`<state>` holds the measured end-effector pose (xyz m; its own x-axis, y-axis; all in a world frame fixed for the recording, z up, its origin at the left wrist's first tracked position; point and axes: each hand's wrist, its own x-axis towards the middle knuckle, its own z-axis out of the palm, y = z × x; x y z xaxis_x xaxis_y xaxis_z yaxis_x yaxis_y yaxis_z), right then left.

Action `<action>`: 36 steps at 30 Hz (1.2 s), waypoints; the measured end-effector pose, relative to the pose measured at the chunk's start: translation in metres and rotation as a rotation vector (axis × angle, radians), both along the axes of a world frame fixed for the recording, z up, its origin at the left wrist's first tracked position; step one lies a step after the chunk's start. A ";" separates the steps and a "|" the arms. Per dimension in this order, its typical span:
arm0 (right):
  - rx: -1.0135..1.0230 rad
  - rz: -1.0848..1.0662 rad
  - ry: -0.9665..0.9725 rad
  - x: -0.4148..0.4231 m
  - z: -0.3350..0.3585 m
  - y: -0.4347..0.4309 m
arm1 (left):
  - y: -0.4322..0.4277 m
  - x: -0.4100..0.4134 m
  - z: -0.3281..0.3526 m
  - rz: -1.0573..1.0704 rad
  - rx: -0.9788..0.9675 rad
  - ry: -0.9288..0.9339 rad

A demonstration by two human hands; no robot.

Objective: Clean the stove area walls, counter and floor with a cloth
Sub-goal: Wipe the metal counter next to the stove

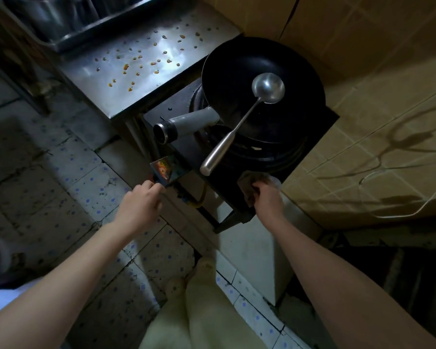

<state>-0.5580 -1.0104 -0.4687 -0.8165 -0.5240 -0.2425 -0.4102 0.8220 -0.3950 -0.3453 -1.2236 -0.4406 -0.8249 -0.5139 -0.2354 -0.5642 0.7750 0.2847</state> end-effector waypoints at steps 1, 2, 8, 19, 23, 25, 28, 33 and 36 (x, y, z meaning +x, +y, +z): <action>0.019 0.024 0.019 0.008 -0.001 -0.001 | 0.001 0.000 0.001 0.010 0.004 -0.007; 0.026 0.053 0.028 0.016 -0.001 -0.003 | 0.002 -0.001 0.002 0.017 0.008 -0.012; 0.026 0.126 0.004 0.033 -0.005 -0.022 | 0.002 -0.006 0.007 0.052 0.008 -0.002; 0.009 0.073 -0.051 0.007 -0.003 -0.005 | -0.053 -0.023 0.012 -0.029 -0.005 -0.024; 0.063 -0.129 -0.006 0.035 -0.011 -0.025 | -0.103 -0.018 0.013 -0.105 -0.012 -0.042; 0.067 -0.244 -0.019 0.049 -0.015 -0.041 | -0.132 -0.019 0.016 -0.165 -0.030 -0.030; 0.018 -0.406 -0.007 0.067 -0.015 -0.068 | -0.174 -0.024 0.023 -0.254 -0.052 -0.004; -0.087 -0.566 0.005 0.087 -0.012 -0.104 | -0.227 -0.028 0.033 -0.359 -0.051 -0.008; -0.154 -0.671 -0.051 0.101 -0.010 -0.138 | -0.260 -0.030 0.038 -0.379 -0.041 0.011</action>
<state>-0.4571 -1.1479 -0.4785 -0.9658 0.0594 -0.2523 0.1898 0.8249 -0.5325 -0.3755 -1.4837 -0.4022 -0.9607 -0.1804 -0.2110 -0.2320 0.9391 0.2534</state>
